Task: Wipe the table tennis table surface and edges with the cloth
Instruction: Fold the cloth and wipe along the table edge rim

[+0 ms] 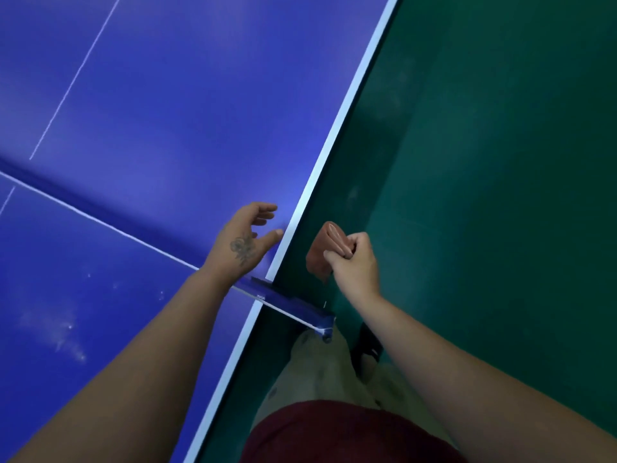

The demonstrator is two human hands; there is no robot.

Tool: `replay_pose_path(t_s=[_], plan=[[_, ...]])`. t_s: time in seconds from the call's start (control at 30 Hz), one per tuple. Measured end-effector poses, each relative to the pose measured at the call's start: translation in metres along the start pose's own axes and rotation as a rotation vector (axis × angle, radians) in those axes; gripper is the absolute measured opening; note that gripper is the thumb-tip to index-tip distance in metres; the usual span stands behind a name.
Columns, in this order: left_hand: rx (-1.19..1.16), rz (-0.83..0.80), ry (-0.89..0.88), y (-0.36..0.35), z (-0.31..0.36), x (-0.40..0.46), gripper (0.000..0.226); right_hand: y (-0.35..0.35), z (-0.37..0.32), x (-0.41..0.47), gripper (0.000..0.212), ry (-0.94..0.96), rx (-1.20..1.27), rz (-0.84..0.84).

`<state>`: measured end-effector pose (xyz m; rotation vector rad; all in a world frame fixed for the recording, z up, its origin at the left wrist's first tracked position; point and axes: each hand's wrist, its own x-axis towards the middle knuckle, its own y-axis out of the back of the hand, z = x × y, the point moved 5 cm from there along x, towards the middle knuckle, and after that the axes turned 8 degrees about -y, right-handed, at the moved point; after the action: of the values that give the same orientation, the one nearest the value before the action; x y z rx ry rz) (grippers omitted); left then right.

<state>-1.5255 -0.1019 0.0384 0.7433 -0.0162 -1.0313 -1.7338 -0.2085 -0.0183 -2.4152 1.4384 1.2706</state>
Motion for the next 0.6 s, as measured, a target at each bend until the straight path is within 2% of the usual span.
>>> replay_pose_path(t_s=[0.1,0.27,0.43,0.5,0.6], plan=[[0.068,-0.055,-0.040,-0.001,-0.019,0.025,0.046,-0.031,-0.001,0.003,0.024,-0.047,-0.035,0.040],[0.259,-0.189,-0.104,-0.002,-0.049,0.071,0.058,-0.087,0.001,0.019,0.032,-0.192,-0.110,0.081],[0.366,-0.225,-0.219,-0.007,-0.065,0.101,0.063,-0.126,-0.003,0.024,0.034,-0.260,-0.180,-0.033],[0.391,-0.226,-0.253,-0.012,-0.071,0.107,0.067,-0.133,-0.001,0.023,0.032,-0.335,-0.087,-0.088],[0.471,-0.159,-0.332,-0.018,-0.079,0.113,0.070,-0.135,0.000,0.023,0.021,-0.451,0.196,-0.082]])
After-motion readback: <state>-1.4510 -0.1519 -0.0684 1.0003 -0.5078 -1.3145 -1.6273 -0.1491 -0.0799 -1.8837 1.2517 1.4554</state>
